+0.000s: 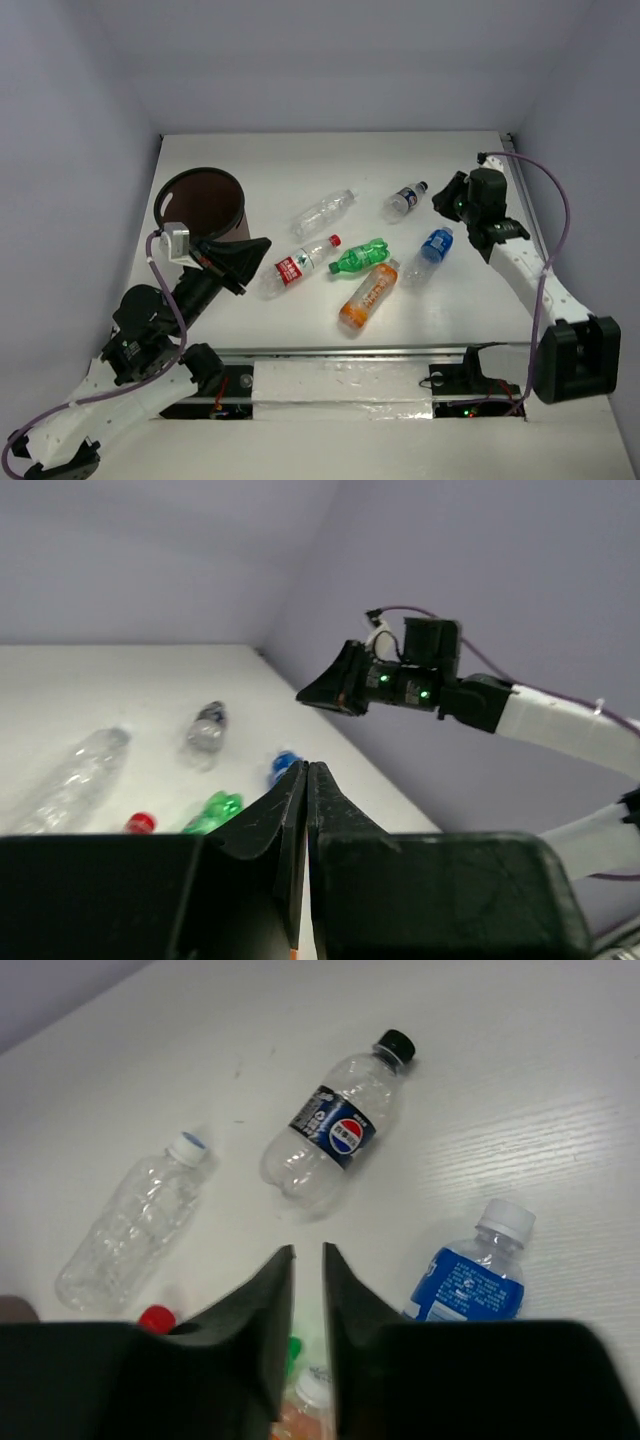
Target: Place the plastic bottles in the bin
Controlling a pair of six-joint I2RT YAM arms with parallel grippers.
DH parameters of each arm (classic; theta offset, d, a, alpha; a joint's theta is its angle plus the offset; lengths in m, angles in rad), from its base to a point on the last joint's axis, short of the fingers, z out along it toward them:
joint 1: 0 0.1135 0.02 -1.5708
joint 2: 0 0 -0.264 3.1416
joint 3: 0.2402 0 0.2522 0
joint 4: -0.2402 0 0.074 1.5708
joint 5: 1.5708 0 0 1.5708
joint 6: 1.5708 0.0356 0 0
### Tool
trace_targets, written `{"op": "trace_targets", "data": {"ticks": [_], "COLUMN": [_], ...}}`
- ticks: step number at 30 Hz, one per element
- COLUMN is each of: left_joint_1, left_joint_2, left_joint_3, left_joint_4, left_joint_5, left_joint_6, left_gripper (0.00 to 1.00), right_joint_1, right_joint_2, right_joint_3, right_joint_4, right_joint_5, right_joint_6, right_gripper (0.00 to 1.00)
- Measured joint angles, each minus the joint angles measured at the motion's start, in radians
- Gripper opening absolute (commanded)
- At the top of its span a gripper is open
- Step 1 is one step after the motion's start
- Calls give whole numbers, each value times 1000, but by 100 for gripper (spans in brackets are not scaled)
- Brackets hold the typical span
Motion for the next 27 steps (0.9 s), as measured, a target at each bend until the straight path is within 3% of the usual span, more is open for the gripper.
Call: {"op": "trace_targets", "data": {"ticks": [2,3,4,7,15,19,22,24,27], "left_joint_1": [0,0,0,0,0,0,0,0,0], "left_joint_2": [0,2,6,8,-24,-27,-27,-27,-28], "left_joint_3": [6,5,3,-16,-47,-47,-47,-47,-47], "left_joint_4": [-55,-85,-114,-168,-224,-225,-226,-226,-226], "left_joint_5": [-39,-57,-77,-115,-151,-150,-147,-147,-147], "left_joint_6": [24,34,42,58,77,86,91,94,99], "left_gripper": [0,0,7,17,27,41,46,47,47], "right_joint_1": [0,0,0,0,0,0,0,0,0], "right_joint_2": [74,108,144,230,406,500,565,607,669], "right_joint_3": [23,34,44,68,156,214,252,282,331], "right_joint_4": [1,1,3,4,16,48,67,72,73], "right_joint_5": [10,13,15,16,3,-3,-8,-9,-11], "right_joint_6": [0,0,-4,7,74,131,177,197,220], "right_gripper": [75,80,83,85,84,84,92,98,95]}}
